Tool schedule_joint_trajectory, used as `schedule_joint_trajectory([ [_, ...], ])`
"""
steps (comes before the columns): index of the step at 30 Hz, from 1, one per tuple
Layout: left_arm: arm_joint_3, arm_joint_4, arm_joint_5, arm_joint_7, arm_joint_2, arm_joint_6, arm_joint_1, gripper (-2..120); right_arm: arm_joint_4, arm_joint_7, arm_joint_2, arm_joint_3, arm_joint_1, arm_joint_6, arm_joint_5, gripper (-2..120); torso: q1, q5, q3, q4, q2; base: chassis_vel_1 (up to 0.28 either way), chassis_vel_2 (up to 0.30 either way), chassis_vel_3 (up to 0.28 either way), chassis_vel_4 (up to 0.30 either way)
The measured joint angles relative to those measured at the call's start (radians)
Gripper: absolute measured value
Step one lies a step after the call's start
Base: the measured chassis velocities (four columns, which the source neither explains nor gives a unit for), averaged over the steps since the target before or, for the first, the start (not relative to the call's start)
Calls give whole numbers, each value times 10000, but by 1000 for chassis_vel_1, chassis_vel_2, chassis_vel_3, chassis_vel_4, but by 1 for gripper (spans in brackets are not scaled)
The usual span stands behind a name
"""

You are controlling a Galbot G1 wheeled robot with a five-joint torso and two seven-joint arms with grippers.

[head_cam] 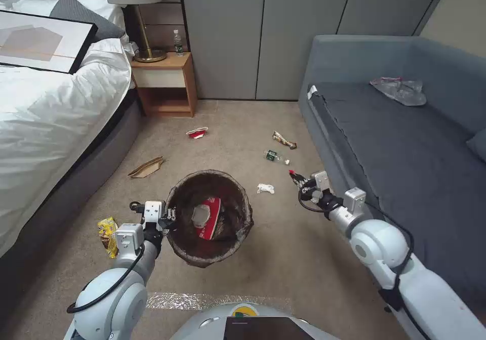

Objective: Pick up the trash bin, then pick up the garbage from the floor and place it into the trash bin.

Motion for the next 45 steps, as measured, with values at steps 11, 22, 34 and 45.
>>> schedule_joint_trajectory([
  [11,17,-36,-11,-8,171,337,-16,2,1338,-904,-745,-923,1309,-644,1336,0,0,1,0,1,0,0,0,0,0],
  [22,147,-23,-20,-38,172,506,-76,2,1940,-1366,-1506,-2089,2358,-1099,2019,0,0,0,1,0,0,0,0,0,0],
  [34,193,-23,8,-146,78,575,-94,2,1678,-1294,-1715,-4798,3580,-1292,1537,0,0,1,1,1,0,0,0,0,0],
  [45,242,-33,45,-156,11,584,-103,2,1432,-968,-1449,-6163,4531,-1449,1497,0,0,1,1,1,1,0,0,0,0],
])
